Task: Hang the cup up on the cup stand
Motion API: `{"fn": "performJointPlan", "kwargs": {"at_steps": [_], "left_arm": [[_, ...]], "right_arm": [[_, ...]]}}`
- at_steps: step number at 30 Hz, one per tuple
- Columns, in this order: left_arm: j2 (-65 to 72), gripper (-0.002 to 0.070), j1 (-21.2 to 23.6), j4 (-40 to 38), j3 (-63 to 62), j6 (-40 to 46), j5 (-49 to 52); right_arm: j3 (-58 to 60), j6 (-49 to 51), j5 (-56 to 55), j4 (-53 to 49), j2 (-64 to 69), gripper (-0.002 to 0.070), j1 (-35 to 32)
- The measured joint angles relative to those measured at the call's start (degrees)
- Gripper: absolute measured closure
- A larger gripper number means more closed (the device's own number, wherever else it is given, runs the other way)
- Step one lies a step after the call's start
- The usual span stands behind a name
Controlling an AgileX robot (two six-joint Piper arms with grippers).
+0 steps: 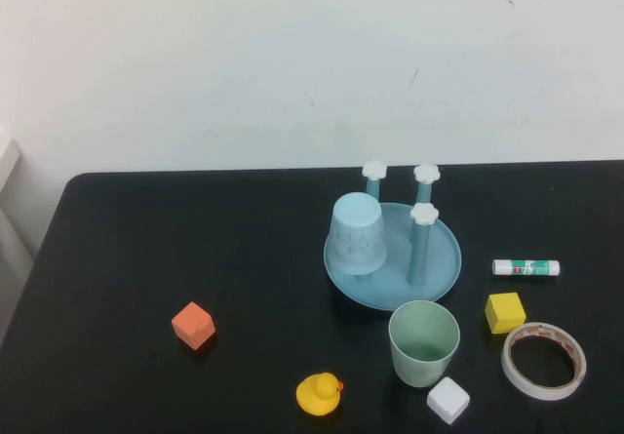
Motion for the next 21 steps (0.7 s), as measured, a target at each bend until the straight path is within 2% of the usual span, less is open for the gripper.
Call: {"fn": "performJointPlan", "kwargs": {"at_steps": [6, 8, 10, 14, 20, 21], "left_arm": [[0.0, 0.0676, 0.0, -0.22, 0.0, 0.0, -7.87], [0.0, 0.0676, 0.0, 0.2, -0.33, -0.23, -6.7], [0.0, 0.0676, 0.0, 1.13, -3.35, -0.62, 0.73], [0.0, 0.0676, 0.0, 3.57, -13.97, -0.86, 20.03], [3.35, 0.0676, 0.0, 10.39, -26.0, 0.7, 40.11], [4.22, 0.0676, 0.0, 11.42, -27.14, 1.15, 43.45]], "right_arm": [[0.0, 0.25, -3.23, 5.36, 0.0, 0.0678, 0.0], [0.0, 0.13, -3.91, 8.51, 0.0, 0.0678, 0.0], [-0.44, 0.01, -2.94, 9.21, 0.0, 0.0678, 0.0], [-5.98, -0.21, 6.71, 7.85, 0.0, 0.0678, 0.0], [-19.04, -0.54, 26.45, 0.75, 0.95, 0.0678, 0.0], [-22.59, -0.67, 34.35, 0.1, 3.16, 0.0678, 0.0]]}}
